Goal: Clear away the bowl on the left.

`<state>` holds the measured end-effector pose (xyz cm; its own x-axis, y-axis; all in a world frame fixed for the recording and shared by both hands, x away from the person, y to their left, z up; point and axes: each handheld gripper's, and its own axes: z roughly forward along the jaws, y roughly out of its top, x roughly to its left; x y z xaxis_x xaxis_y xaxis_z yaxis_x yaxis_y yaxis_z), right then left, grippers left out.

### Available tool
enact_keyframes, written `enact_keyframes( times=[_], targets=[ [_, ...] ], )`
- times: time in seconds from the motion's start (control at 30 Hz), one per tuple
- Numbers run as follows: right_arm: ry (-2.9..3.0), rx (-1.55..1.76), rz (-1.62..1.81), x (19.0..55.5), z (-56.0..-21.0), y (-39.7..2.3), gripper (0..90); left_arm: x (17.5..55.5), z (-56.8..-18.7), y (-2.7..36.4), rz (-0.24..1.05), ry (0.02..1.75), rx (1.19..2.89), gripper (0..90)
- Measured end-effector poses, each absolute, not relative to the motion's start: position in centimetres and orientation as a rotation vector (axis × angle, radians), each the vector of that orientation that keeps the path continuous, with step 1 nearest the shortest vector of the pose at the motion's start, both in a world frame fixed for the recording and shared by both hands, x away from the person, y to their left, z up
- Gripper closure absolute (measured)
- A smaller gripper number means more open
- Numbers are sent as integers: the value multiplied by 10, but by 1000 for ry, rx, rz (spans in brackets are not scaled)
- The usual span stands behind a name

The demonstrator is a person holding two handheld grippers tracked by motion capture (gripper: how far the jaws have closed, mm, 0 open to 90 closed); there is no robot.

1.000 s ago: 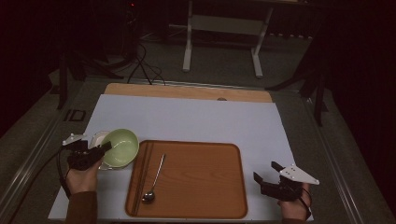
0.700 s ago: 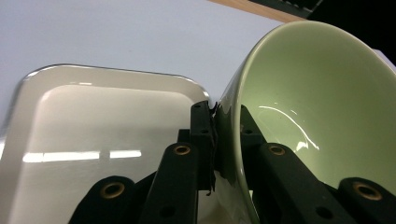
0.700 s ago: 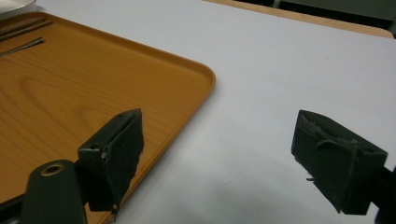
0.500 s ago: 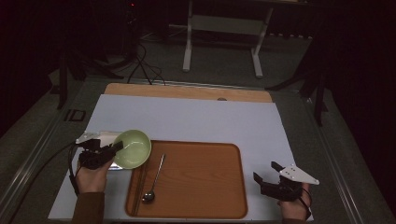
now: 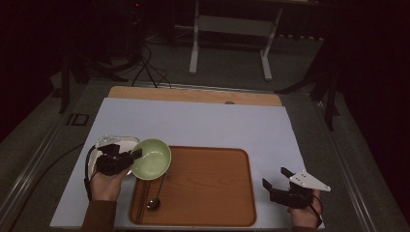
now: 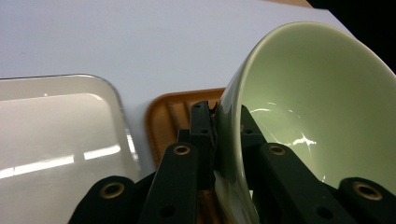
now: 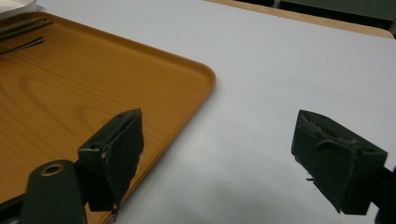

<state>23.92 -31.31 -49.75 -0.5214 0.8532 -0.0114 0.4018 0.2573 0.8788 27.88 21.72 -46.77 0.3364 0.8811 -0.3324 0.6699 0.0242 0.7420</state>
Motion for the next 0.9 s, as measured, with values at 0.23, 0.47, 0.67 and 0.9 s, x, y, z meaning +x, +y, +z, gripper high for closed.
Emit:
enact_keyframes(
  times=[0.23, 0.47, 0.67, 0.9],
  targets=[
    [2040, 1136, 1205, 239, -498, -313, 168, 280, -470, 203, 266, 1389, 1752, 828],
    [2040, 1136, 1204, 239, -497, -313, 168, 280, -475, 186, 232, 1364, 1804, 828],
    [2040, 1136, 1204, 239, -497, -313, 168, 281, -482, 169, 197, 1344, 1865, 826],
    [2040, 1137, 1204, 239, -497, -313, 168, 280, -491, 150, 154, 1321, 1922, 826]
  ],
)
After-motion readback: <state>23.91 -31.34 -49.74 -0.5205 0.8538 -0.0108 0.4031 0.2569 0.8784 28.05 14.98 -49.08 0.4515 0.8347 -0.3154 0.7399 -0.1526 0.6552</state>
